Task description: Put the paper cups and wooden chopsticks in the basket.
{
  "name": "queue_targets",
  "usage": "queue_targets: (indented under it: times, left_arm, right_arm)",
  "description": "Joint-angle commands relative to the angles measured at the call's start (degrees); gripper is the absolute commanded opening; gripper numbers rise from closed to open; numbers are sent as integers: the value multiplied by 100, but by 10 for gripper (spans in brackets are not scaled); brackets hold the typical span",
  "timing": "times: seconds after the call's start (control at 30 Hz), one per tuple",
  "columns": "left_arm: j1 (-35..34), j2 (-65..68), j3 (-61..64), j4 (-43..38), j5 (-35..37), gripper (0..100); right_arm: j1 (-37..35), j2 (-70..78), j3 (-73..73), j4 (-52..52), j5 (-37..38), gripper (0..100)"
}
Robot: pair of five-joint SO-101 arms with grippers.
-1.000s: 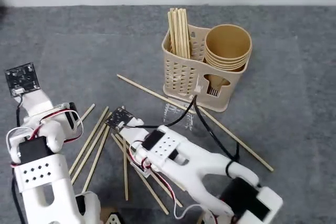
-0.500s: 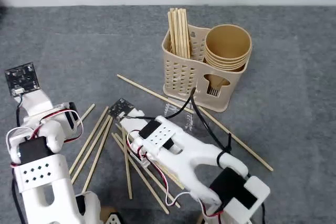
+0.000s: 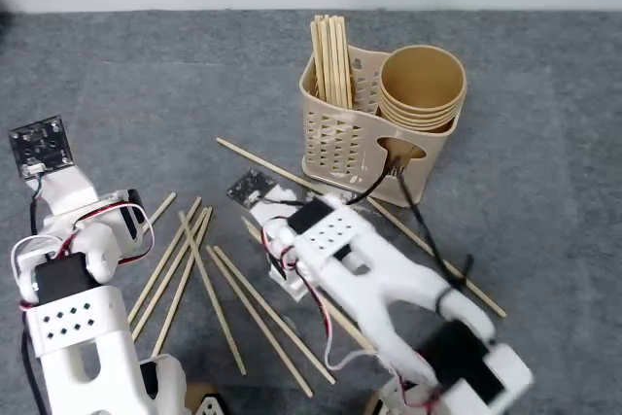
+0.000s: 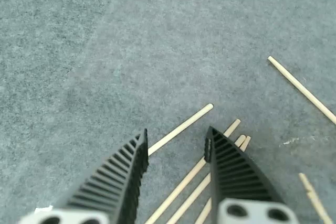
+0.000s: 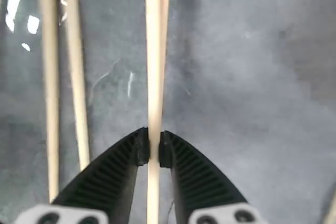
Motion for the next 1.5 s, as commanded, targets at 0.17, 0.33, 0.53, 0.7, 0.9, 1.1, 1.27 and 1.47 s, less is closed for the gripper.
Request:
queue_targets:
  times: [0.17, 0.33, 0.53, 0.7, 0.9, 1.1, 1.27, 1.47]
  left_arm:
    - [-26, -149, -40, -123, -9, 174]
    - [-26, -149, 40, -167, -9, 174]
    - [-26, -149, 40, -167, -9, 174]
    - [-26, -149, 40, -167, -9, 174]
    - [-26, -149, 40, -167, -9, 174]
    - [-18, -149, 40, -167, -9, 174]
    - [-18, -149, 48, -167, -9, 174]
    - [-18, -149, 48, -167, -9, 174]
  right_arm:
    - [259, -1719, -976, 1138, 325, 9]
    - [611, -1692, -2954, 1974, 554, 9]
    - [980, -927, -5336, 2352, 747, 9]
    - [1279, -725, -6497, 1903, 492, 9]
    - [1613, -708, -6541, 409, 149, 9]
    - [1675, -664, -6163, -1323, -378, 9]
    - [1675, -673, -5116, -2642, -440, 9]
    - [2062, -725, -3323, -4110, -422, 9]
